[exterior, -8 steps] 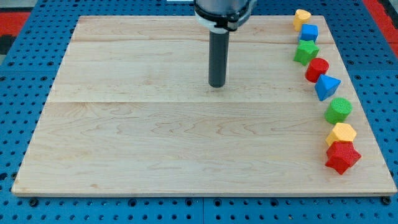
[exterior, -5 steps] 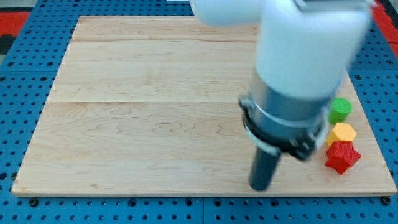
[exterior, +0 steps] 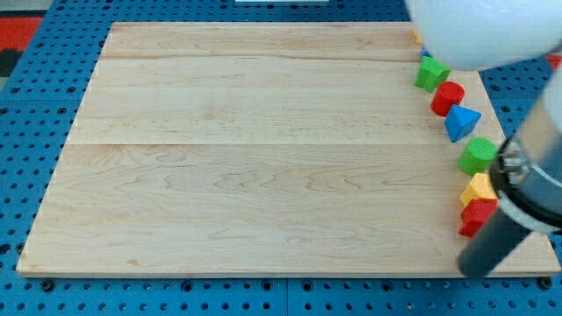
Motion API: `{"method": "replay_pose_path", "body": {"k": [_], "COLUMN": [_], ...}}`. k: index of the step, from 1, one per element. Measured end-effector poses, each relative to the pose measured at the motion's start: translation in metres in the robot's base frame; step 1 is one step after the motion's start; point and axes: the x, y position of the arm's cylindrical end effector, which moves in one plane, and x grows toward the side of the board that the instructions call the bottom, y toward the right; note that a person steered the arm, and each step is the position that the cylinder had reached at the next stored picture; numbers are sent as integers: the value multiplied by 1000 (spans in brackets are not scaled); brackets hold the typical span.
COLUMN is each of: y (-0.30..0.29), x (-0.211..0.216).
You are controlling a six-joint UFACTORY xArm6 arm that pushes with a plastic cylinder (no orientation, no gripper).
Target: Push the yellow heart slightly to the left
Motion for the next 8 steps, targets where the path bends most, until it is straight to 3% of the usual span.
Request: {"method": "replay_pose_path", "body": {"k": [2, 5, 6, 7, 8], "y": [132, 134, 134, 125, 74], "x": [-15, -256, -370, -426, -427]}}
